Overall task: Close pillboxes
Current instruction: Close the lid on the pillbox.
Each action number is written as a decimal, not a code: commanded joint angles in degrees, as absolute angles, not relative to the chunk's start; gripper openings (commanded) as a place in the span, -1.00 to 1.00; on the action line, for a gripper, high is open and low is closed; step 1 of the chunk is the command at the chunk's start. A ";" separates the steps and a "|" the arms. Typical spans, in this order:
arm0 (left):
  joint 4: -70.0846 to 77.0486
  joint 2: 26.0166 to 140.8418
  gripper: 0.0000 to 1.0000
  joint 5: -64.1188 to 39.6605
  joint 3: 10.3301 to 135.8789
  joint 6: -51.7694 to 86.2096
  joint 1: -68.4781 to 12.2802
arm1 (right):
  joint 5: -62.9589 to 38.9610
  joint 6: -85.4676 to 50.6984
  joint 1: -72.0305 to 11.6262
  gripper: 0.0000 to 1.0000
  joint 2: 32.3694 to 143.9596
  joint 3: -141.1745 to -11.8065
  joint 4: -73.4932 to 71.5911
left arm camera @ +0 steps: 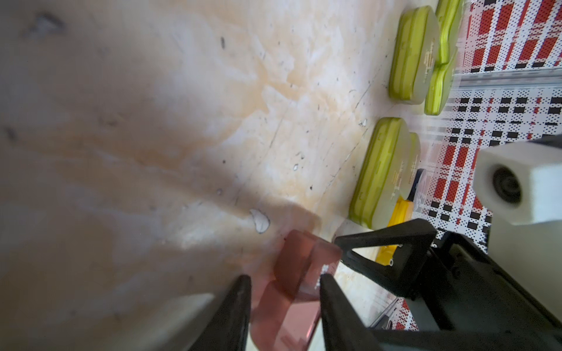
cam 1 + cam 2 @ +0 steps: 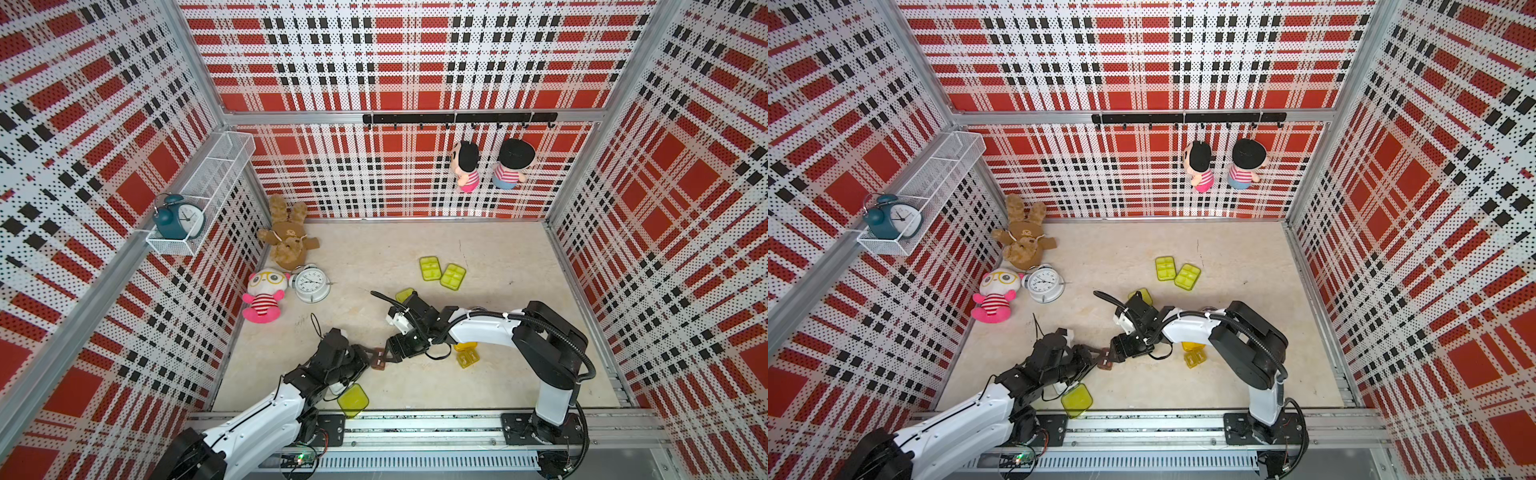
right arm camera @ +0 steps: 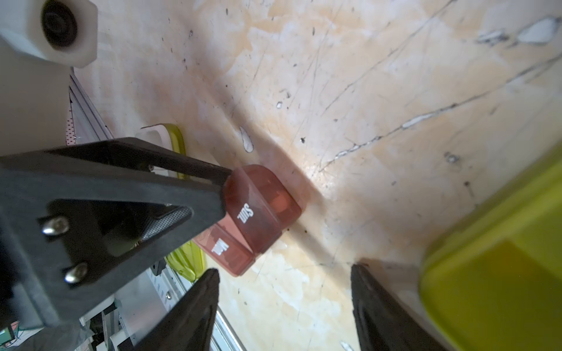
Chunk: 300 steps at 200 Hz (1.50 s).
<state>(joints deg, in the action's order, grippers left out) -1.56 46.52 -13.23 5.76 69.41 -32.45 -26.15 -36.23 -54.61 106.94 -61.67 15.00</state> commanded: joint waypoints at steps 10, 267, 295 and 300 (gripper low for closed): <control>-0.18 46.77 -0.17 -12.70 5.00 69.40 -33.22 | -24.26 -36.77 -54.85 0.41 112.45 -61.79 18.54; 0.53 46.61 -0.19 -11.91 4.45 70.79 -33.35 | -19.76 -34.98 -58.97 0.14 115.87 -58.85 20.50; 0.10 45.42 -0.18 -11.82 4.53 71.37 -33.38 | -18.95 -34.94 -58.97 0.09 116.61 -58.82 21.16; -0.19 45.29 -0.17 -11.72 4.71 71.30 -33.38 | -18.90 -34.91 -58.97 0.08 116.85 -58.78 21.22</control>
